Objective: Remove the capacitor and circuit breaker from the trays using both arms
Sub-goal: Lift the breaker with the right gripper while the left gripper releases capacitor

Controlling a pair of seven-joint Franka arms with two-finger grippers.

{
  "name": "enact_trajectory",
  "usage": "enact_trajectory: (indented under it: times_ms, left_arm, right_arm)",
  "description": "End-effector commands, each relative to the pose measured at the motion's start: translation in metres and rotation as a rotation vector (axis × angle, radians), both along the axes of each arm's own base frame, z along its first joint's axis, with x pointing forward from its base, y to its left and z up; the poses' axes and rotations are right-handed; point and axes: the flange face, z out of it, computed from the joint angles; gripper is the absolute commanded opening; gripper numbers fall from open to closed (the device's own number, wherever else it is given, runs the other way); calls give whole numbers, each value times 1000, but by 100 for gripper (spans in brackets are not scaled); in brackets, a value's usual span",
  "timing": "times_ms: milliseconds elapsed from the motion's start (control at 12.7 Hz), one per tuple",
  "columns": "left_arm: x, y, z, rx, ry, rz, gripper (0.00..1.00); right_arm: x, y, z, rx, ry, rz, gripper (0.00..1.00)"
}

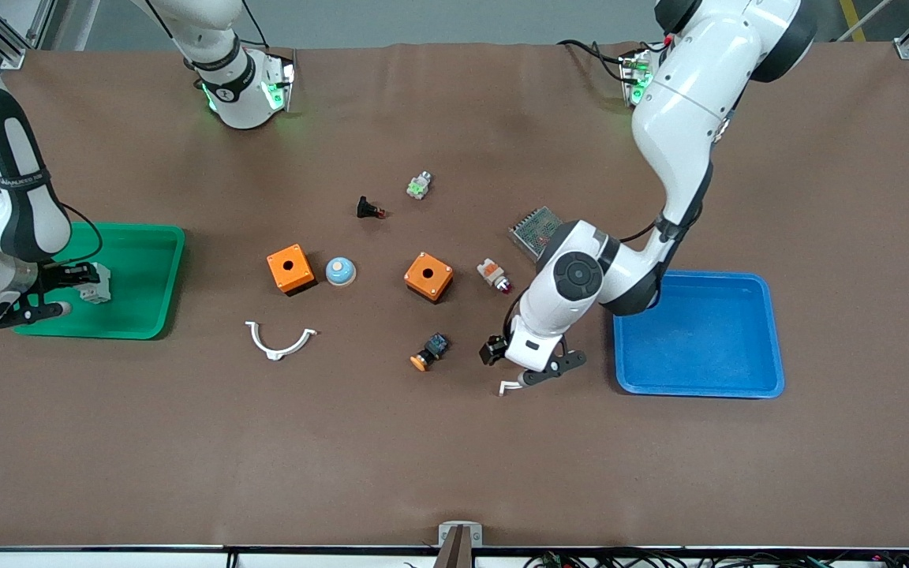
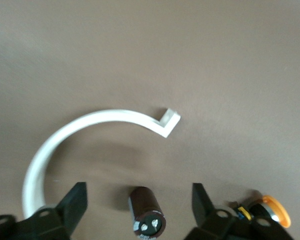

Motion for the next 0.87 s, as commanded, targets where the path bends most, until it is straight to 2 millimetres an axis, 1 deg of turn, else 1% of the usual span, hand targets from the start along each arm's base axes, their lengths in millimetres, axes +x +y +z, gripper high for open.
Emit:
enact_trajectory:
  times_ms: [0, 79, 158, 237, 316, 395, 474, 553, 632, 711, 789]
  left_arm:
    - [11, 42, 86, 52, -14, 24, 100]
    - [13, 61, 113, 74, -3, 24, 100]
    - [16, 79, 137, 86, -6, 11, 100]
    - [21, 106, 163, 101, -13, 3, 100]
    - [22, 129, 186, 117, -14, -20, 100]
    - [22, 157, 210, 134, -19, -62, 100]
    - [21, 182, 231, 154, -16, -106, 100]
    - [17, 206, 249, 174, -9, -162, 100]
    - [12, 226, 268, 187, -10, -227, 100]
    - [9, 246, 284, 198, -15, -241, 100]
    - [-1, 256, 300, 208, -3, -249, 100]
  right_arm:
    - [44, 35, 69, -6, -64, 58, 19]
    - [63, 65, 89, 13, -90, 99, 19]
    - [80, 99, 105, 57, -137, 114, 19]
    - [91, 124, 127, 81, -187, 119, 19]
    - [100, 155, 149, 82, -227, 144, 18]
    - [106, 184, 163, 76, -252, 146, 18]
    - [111, 220, 175, 75, -274, 126, 17]
    - [112, 262, 177, 78, -277, 109, 17]
    - [109, 316, 174, 82, -279, 81, 16]
    - [104, 366, 174, 83, -288, 23, 15]
    - [99, 405, 174, 85, -309, -53, 15]
